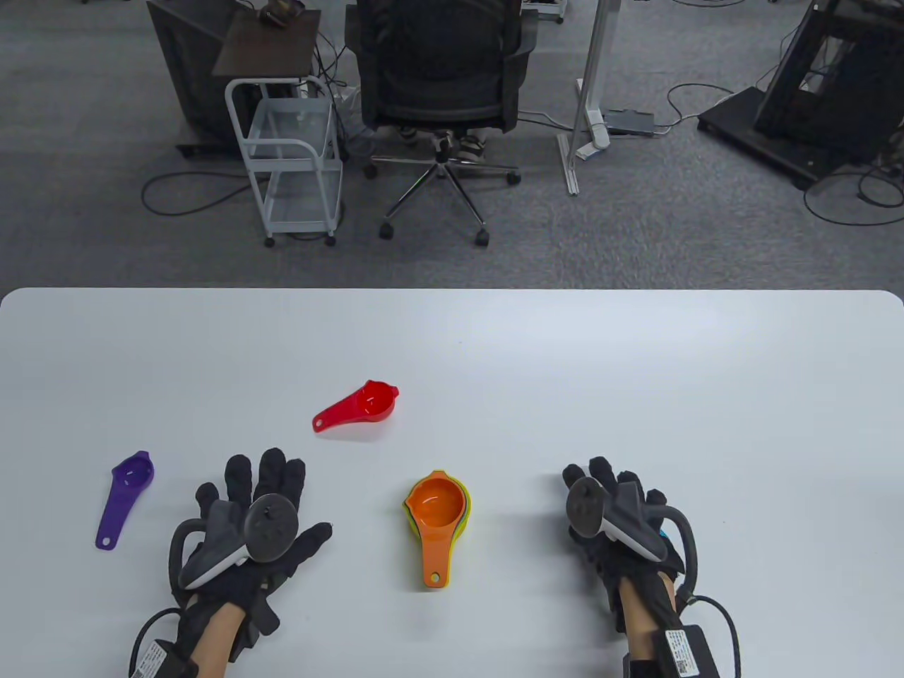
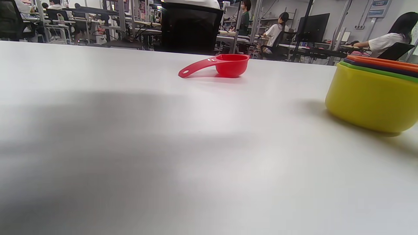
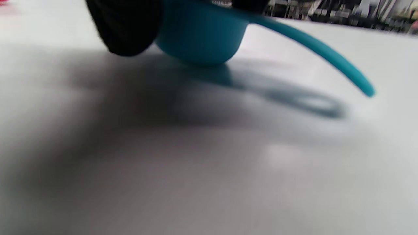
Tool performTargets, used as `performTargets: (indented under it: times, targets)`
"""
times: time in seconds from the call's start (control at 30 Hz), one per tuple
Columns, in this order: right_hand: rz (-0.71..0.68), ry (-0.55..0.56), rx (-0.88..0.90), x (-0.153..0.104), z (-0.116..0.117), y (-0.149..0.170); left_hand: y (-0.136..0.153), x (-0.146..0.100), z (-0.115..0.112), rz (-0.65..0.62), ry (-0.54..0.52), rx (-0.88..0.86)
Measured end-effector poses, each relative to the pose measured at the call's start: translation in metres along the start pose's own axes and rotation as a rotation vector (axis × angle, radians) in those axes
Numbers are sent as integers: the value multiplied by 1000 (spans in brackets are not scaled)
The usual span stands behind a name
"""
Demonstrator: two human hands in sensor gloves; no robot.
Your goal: Nest plastic measuring cups
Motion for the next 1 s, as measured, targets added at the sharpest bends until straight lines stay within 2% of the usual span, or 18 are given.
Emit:
performTargets:
  times: [0.07, 0.13, 0.23, 0.3, 0.4, 0.6, 0.7, 0.87, 1.0]
  targets:
    - [16, 28, -62, 0, -3, -2, 0, 1, -1, 3, 12, 0]
    - [19, 23, -53, 0, -4, -3, 0, 1, -1, 6, 12, 3]
    - [5, 106, 14, -5, -19, -10, 1, 1, 0, 12, 6, -5]
    - [-30, 231, 88, -11, -38, -29, 2, 1, 1, 19, 0, -6]
    - [-77, 297, 128, -14, -60, -67, 3, 1, 1, 24, -6, 2]
    - [-146, 281, 39, -4, -89, -157, 2, 1, 0, 21, -2, 9]
    - [-157, 251, 17, 7, -96, -185, 2, 1, 0, 25, 7, 3]
    - [-107, 193, 15, 24, -91, -208, 3, 1, -1, 30, 10, -5]
    - [-52, 173, -50, 34, -81, -210, 2, 1, -2, 33, 22, -8]
Point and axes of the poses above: the tracker on the back of each hand, its own y axis roughly to the little-finger side, its own x axis roughly from the wrist to the fingertips, z = x × y, the point moved 4 cm from there along x, roughly from the wrist to the fingertips, and after that the axes turned 15 degrees about -z, right-handed, at the moved point
